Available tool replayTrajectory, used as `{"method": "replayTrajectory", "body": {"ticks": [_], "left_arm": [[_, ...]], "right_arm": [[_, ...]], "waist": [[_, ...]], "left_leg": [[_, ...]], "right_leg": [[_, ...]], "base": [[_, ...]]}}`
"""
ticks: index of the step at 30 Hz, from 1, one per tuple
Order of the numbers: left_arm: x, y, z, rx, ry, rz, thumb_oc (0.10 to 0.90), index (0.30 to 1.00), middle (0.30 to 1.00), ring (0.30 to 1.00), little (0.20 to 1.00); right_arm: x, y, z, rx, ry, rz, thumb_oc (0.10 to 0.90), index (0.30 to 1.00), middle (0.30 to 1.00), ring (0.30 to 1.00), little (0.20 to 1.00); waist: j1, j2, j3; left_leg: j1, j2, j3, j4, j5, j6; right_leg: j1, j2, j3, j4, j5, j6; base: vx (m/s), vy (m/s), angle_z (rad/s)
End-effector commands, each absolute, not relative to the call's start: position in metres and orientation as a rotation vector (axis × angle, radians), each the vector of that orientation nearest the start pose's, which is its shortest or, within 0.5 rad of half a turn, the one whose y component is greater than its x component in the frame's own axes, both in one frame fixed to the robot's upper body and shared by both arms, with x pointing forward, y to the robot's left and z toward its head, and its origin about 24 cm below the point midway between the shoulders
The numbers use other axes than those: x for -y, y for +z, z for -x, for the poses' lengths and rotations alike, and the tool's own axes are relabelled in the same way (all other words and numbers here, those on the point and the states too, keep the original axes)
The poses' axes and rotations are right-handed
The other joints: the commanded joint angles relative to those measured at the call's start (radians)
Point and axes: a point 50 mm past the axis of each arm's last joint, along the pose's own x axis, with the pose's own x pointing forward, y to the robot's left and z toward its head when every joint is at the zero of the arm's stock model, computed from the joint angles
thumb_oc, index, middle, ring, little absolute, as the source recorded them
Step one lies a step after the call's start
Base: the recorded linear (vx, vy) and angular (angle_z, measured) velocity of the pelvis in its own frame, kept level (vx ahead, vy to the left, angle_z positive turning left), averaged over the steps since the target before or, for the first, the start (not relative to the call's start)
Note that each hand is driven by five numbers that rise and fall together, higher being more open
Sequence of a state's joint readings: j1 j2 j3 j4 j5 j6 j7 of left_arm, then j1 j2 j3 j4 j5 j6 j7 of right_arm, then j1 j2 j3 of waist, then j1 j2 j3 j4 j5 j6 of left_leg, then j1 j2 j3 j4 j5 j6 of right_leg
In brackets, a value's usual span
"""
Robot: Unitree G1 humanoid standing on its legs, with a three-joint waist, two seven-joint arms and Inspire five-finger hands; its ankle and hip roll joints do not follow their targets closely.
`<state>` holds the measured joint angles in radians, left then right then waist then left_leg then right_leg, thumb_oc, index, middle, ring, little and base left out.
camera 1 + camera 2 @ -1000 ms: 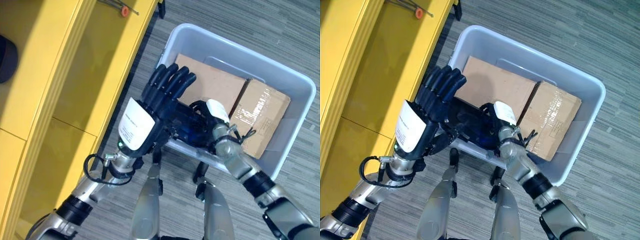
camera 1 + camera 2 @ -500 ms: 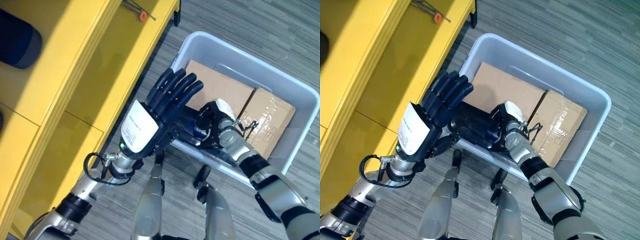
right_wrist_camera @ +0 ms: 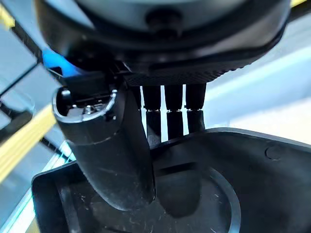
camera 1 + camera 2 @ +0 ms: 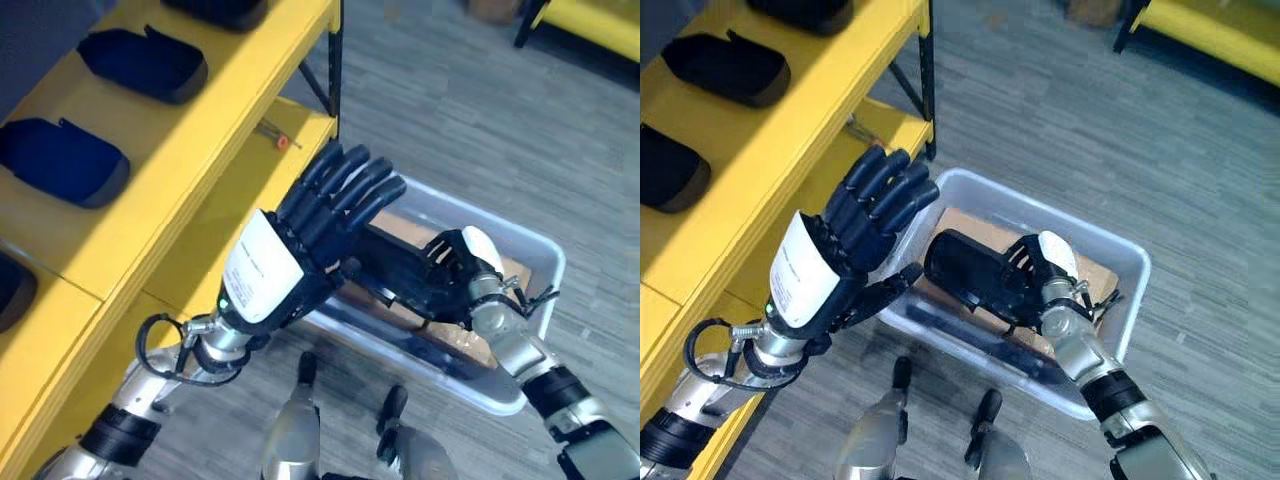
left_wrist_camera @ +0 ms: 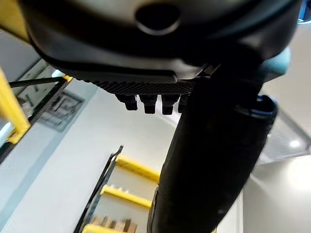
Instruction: Move parts from the plastic box to the shelf.
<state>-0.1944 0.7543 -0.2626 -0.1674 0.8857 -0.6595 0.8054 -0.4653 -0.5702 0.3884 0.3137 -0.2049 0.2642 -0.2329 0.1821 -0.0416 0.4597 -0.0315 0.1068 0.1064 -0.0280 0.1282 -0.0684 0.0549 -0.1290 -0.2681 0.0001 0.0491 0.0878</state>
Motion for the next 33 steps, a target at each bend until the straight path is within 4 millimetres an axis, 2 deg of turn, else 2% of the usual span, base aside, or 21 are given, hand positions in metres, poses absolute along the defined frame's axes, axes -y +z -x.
{"method": "replayTrajectory", "body": {"ticks": [1,3,7,10,14,19,22,27,30,33], "left_arm": [[-0.150,0.167,-0.214,1.374,-0.125,-0.840,0.900,1.000,1.000,1.000,1.000],[-0.150,0.165,-0.213,1.358,-0.154,-0.840,0.900,1.000,1.000,1.000,1.000],[-0.148,0.162,-0.214,1.345,-0.190,-0.846,0.900,1.000,1.000,1.000,1.000],[-0.147,0.165,-0.217,1.354,-0.213,-0.846,0.900,1.000,1.000,1.000,1.000],[-0.146,0.168,-0.217,1.417,-0.223,-0.828,0.900,1.000,1.000,1.000,1.000],[-0.139,0.168,-0.218,1.574,-0.216,-0.815,0.900,1.000,1.000,1.000,1.000],[-0.138,0.160,-0.220,1.819,-0.263,-0.817,0.900,1.000,1.000,1.000,1.000],[-0.145,0.151,-0.229,1.924,-0.322,-0.815,0.900,1.000,1.000,1.000,1.000],[-0.151,0.152,-0.236,1.965,-0.341,-0.844,0.900,1.000,1.000,1.000,1.000],[-0.159,0.163,-0.246,1.951,-0.353,-0.922,0.900,1.000,1.000,1.000,1.000]], "right_arm": [[0.218,0.112,-0.333,0.063,-0.088,0.920,0.400,0.300,0.300,0.300,0.300],[0.222,0.109,-0.330,0.031,-0.050,0.865,0.400,0.300,0.300,0.300,0.300],[0.229,0.110,-0.331,0.006,-0.012,0.910,0.400,0.300,0.300,0.300,0.300],[0.234,0.114,-0.334,-0.062,0.085,0.967,0.400,0.300,0.300,0.300,0.300],[0.234,0.116,-0.339,-0.164,0.212,0.908,0.400,0.300,0.300,0.300,0.300],[0.232,0.111,-0.344,-0.324,0.443,0.777,0.400,0.300,0.300,0.300,0.300],[0.227,0.116,-0.350,-0.382,0.695,0.724,0.400,0.300,0.300,0.300,0.300],[0.228,0.123,-0.352,-0.418,0.812,0.754,0.400,0.300,0.300,0.300,0.300],[0.229,0.128,-0.354,-0.440,0.864,0.681,0.400,0.300,0.300,0.300,0.300],[0.247,0.130,-0.354,-0.480,0.868,0.623,0.400,0.300,0.300,0.300,0.300]], "waist": [[-0.027,-0.025,-0.185],[-0.033,-0.028,-0.211],[-0.046,-0.033,-0.246],[-0.058,-0.035,-0.272],[-0.065,-0.045,-0.288],[-0.065,-0.062,-0.306],[-0.067,-0.079,-0.334],[-0.079,-0.080,-0.357],[-0.089,-0.072,-0.370],[-0.098,-0.060,-0.380]], "left_leg": [[0.034,-0.018,0.016,0.023,-0.108,0.025],[0.058,-0.015,0.021,0.018,-0.112,0.026],[0.098,-0.010,0.030,0.005,-0.117,0.025],[0.132,-0.007,0.044,-0.008,-0.122,0.022],[0.157,-0.005,0.057,-0.017,-0.127,0.019],[0.179,-0.001,0.065,-0.022,-0.127,0.014],[0.196,0.005,0.074,-0.027,-0.125,0.006],[0.205,0.007,0.083,-0.033,-0.122,-0.001],[0.214,0.007,0.091,-0.040,-0.119,-0.005],[0.222,0.007,0.098,-0.048,-0.120,-0.011]], "right_leg": [[0.013,0.014,0.022,0.048,-0.059,0.017],[0.036,0.012,0.026,0.036,-0.056,0.021],[0.071,0.007,0.033,0.009,-0.047,0.028],[0.097,0.002,0.036,-0.014,-0.039,0.035],[0.116,0.000,0.032,-0.026,-0.035,0.040],[0.135,0.002,0.028,-0.033,-0.034,0.039],[0.147,0.006,0.024,-0.031,-0.037,0.036],[0.149,0.007,0.030,-0.034,-0.038,0.034],[0.152,0.007,0.035,-0.039,-0.038,0.031],[0.156,0.007,0.039,-0.045,-0.041,0.030]], "base": [[0.23,-0.013,-0.07],[0.14,-0.015,-0.08],[0.10,0.000,-0.05],[0.08,0.008,-0.06],[0.04,-0.018,-0.09],[0.03,-0.030,-0.08],[0.04,-0.051,-0.03],[0.02,0.000,-0.04],[0.01,0.024,-0.12],[0.00,0.038,-0.11]]}}
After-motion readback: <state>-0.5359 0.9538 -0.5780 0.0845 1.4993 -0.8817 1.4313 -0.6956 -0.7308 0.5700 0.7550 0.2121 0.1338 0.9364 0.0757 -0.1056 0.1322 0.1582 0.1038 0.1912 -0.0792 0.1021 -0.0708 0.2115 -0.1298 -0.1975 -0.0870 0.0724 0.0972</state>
